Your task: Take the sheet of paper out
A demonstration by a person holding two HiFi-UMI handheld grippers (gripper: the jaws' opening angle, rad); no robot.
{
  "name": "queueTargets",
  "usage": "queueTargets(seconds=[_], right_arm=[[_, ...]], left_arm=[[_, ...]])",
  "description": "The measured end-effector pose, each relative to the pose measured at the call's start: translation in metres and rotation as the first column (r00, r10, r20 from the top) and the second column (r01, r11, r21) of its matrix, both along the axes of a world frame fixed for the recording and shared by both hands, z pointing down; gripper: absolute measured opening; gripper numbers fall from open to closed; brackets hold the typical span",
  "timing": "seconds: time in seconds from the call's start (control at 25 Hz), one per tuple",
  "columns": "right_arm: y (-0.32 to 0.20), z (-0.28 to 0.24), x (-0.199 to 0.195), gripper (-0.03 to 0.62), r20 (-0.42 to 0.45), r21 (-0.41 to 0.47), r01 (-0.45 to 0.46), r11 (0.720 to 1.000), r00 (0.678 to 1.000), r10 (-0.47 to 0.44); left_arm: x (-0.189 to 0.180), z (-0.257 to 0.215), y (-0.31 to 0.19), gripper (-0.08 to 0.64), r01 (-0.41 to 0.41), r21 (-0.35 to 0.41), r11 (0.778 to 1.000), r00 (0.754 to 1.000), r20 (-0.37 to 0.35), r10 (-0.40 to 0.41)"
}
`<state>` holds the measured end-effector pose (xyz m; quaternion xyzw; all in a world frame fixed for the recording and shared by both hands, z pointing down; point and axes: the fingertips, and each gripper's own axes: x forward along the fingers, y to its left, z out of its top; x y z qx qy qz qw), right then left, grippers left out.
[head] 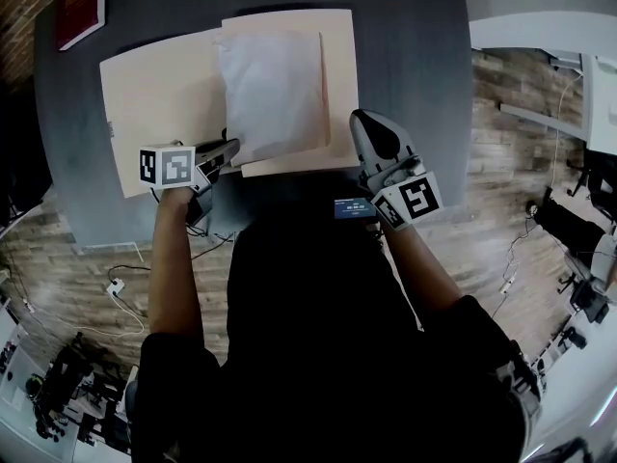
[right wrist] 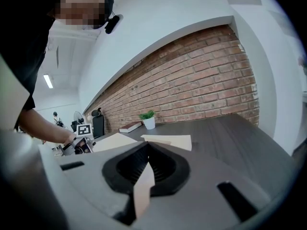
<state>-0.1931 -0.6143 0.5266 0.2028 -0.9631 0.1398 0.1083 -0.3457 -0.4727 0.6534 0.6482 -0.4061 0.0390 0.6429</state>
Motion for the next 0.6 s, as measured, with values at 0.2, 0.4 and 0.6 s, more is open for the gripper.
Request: queueTargets(seconds=[0.2, 0.4, 0.6], right_arm=[[0.01, -0.02, -0.004, 0.003, 0.024, 0.03, -0.001, 1.0, 1.0, 0.0], [0.024, -0.052, -0.004, 0.003, 0.065, 0.093, 0.011, 0.996, 0.998, -0.017], [0.04, -0.079, 0.001, 0.003, 0.098, 0.15, 0.011, 0.989, 0.995, -0.026]], left_arm=[[-0.027, -0.024, 0.027, -0.006, 0.047, 0.032, 0.998, 0.997, 0.057, -0.049], [-0.05, -0.053, 0.052, -0.006, 0.107, 0.089, 0.99, 0.986, 0.117, -0.117], [-0.07, -0.091, 0.071, -0.006, 0.175, 0.191, 0.966, 0.961, 0.18, -0.21]])
